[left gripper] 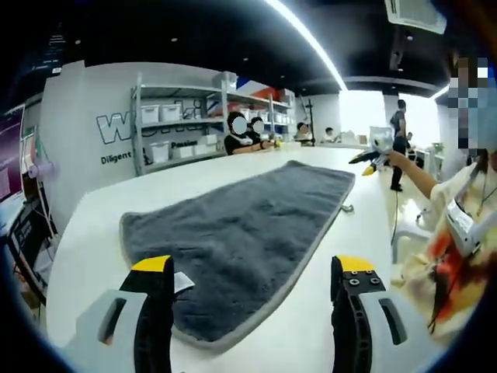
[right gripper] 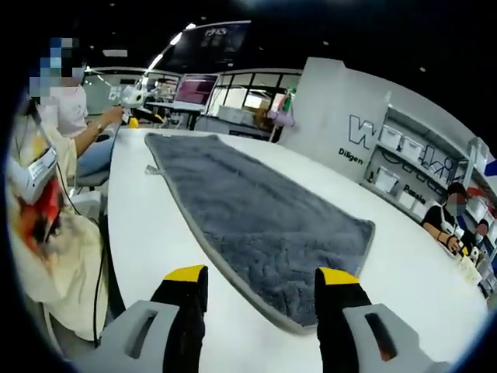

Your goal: Fold the towel on the table until its edges align and the towel forms a compact rectangular stack.

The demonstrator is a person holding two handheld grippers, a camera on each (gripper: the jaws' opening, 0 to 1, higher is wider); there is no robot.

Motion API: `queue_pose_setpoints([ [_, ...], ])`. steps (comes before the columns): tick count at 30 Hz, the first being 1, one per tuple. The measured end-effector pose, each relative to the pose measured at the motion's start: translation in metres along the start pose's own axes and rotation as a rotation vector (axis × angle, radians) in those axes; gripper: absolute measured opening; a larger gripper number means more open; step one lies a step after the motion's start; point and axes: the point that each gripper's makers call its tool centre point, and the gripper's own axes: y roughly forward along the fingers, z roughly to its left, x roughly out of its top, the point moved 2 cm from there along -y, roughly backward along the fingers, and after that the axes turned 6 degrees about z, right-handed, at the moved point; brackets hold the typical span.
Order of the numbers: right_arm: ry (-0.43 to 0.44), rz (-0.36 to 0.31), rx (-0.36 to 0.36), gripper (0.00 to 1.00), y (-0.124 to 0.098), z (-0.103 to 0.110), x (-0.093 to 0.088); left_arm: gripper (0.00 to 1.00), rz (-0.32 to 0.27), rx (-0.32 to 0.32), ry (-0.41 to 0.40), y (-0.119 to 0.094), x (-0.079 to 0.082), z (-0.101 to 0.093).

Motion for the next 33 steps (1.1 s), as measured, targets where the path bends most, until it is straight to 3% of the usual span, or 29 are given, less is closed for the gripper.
queue_pose_setpoints([
  [8,0.002,-0.005,0.021,0.55,-0.004,0.004,-0.006,0.7,0.035,-0.058,-0.014,-0.005,-0.017,-0.001],
  [12,0.012,-0.018,0.023,0.55,-0.008,0.002,-0.006,0.7,0.007,-0.095,-0.118,-0.007,-0.02,-0.002],
  [23,0.031,0.025,0.076,0.52,-0.007,0.0,-0.021,0.61,0.105,-0.111,-0.121,-0.01,-0.045,0.005],
  [27,0.041,0.044,0.101,0.52,-0.003,-0.001,-0.026,0.56,0.163,-0.099,-0.083,-0.009,-0.053,0.008],
  [33,0.076,0.052,0.112,0.51,0.0,-0.008,-0.032,0.54,0.173,-0.104,-0.076,-0.007,-0.053,0.006],
])
